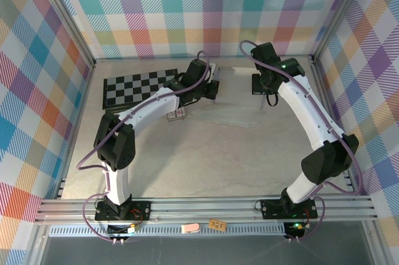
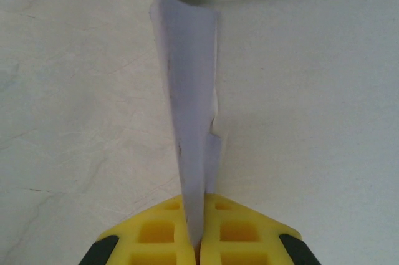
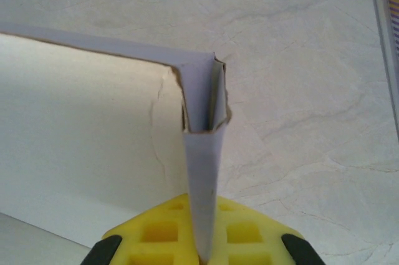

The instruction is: Fold the paper box

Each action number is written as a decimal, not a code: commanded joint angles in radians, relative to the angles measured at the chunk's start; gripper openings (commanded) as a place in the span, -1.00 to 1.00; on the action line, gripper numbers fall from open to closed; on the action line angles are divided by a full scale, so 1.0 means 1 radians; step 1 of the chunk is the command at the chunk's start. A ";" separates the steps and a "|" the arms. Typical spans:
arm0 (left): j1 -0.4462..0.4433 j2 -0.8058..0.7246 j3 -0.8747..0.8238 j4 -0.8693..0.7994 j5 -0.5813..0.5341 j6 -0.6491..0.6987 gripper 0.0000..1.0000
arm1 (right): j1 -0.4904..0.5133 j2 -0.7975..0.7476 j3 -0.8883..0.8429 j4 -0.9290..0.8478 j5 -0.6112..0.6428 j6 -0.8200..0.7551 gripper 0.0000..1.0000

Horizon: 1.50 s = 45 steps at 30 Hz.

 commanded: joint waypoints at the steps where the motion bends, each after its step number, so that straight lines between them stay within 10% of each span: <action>1: -0.033 0.024 0.029 -0.089 -0.162 0.048 -1.00 | 0.021 0.017 0.041 -0.080 0.053 0.036 -1.00; 8: -0.118 0.052 0.101 -0.255 -0.509 0.059 -1.00 | 0.043 0.035 0.055 -0.124 0.085 0.094 -1.00; 14: -0.117 0.066 0.137 -0.313 -0.556 0.052 -1.00 | 0.048 0.058 0.123 -0.177 0.062 0.103 -1.00; 27: -0.032 -0.048 -0.078 0.083 0.047 -0.031 -0.47 | 0.056 0.004 0.076 -0.124 0.025 0.064 -1.00; 45: 0.033 0.016 -0.085 0.168 0.169 -0.092 -0.60 | 0.058 -0.015 0.062 -0.113 -0.007 0.077 -1.00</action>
